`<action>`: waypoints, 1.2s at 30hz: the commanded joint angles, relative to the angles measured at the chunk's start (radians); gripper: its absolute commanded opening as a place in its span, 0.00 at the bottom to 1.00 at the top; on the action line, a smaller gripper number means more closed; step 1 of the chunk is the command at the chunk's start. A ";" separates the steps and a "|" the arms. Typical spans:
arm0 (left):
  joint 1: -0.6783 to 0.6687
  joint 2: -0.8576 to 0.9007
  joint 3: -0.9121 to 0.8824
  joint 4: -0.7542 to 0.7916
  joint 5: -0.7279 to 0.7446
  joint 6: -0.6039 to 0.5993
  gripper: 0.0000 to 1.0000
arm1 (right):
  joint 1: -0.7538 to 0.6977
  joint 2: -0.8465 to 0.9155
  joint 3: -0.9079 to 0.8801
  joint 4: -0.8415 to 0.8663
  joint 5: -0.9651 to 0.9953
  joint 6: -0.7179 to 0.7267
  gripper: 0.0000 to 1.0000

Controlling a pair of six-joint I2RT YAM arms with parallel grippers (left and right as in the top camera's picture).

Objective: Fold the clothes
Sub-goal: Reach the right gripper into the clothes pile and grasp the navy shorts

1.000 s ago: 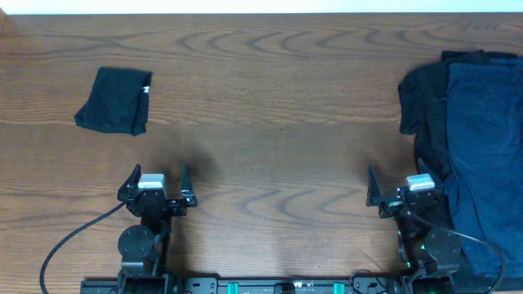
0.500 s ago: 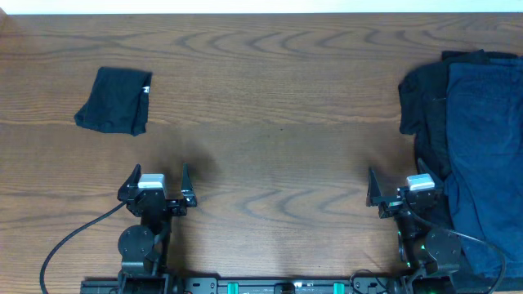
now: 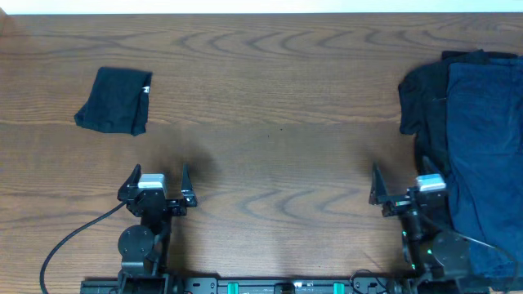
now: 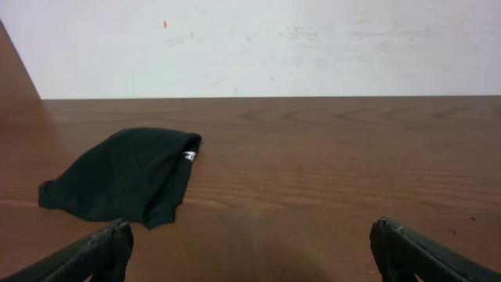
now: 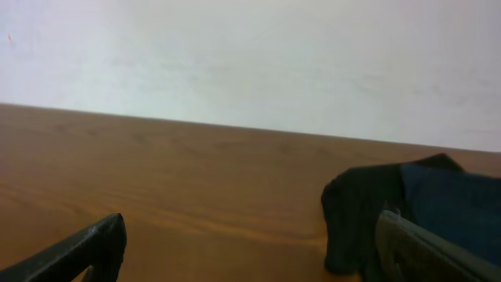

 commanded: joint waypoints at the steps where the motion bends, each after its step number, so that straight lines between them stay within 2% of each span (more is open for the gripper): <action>1: -0.005 0.003 -0.014 -0.045 -0.024 0.017 0.98 | 0.010 0.020 0.155 -0.035 0.033 0.028 0.99; 6: -0.005 0.003 -0.014 -0.045 -0.024 0.017 0.98 | 0.010 0.120 0.369 -0.102 0.045 0.043 0.99; 12: -0.005 0.003 -0.014 -0.045 -0.024 0.017 0.98 | 0.010 0.337 0.665 -0.246 0.088 0.068 0.99; 17: -0.005 0.003 -0.014 -0.045 -0.024 0.017 0.98 | 0.010 0.555 0.956 -0.461 0.097 0.067 0.99; 20: -0.005 0.003 -0.014 -0.045 -0.024 0.017 0.98 | 0.010 0.700 1.152 -0.608 0.185 0.068 0.99; 26: -0.005 0.003 -0.014 -0.045 -0.024 0.017 0.98 | 0.006 0.967 1.421 -0.794 0.326 0.028 0.99; 31: -0.005 0.003 -0.014 -0.045 -0.024 0.017 0.98 | -0.064 1.208 1.578 -0.938 0.394 0.023 0.99; 36: -0.005 0.003 -0.014 -0.045 -0.024 0.017 0.98 | -0.180 1.427 1.633 -0.916 0.391 0.022 0.99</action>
